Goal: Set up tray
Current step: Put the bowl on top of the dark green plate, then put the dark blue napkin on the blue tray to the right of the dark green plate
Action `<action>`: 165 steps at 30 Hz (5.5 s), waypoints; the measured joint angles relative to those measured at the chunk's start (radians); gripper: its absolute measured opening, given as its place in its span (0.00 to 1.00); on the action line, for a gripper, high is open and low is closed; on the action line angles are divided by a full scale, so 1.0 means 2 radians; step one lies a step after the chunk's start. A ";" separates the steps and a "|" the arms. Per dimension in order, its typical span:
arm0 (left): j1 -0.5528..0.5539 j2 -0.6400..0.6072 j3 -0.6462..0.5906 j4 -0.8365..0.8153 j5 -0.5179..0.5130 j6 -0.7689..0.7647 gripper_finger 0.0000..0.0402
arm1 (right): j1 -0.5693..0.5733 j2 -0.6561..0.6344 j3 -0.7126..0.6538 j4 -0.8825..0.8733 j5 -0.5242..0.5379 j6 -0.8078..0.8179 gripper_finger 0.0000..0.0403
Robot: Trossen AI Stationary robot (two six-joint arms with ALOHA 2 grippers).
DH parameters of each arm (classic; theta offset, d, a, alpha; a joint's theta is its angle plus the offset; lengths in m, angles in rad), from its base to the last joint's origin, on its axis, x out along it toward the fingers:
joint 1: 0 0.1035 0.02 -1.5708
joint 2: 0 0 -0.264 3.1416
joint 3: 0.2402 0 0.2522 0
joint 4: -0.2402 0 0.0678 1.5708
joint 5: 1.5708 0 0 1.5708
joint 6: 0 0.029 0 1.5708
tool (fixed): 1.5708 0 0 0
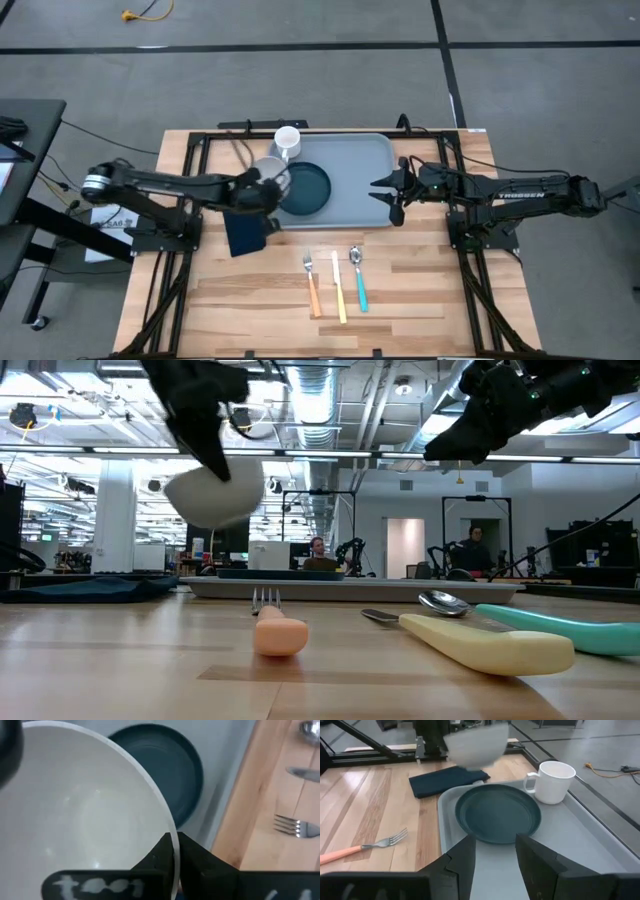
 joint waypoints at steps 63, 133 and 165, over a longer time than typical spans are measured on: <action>0.081 0.234 0.149 -0.004 0.108 0.180 0.01 | 0.000 0.000 0.000 -0.027 0.000 -0.008 0.33; -0.062 0.120 0.137 -0.035 -0.050 -0.032 0.46 | 0.002 0.000 0.000 -0.058 -0.001 0.012 0.33; -0.275 0.014 -0.128 0.006 -0.082 -0.349 0.46 | 0.065 0.000 0.000 -0.030 0.000 0.014 0.33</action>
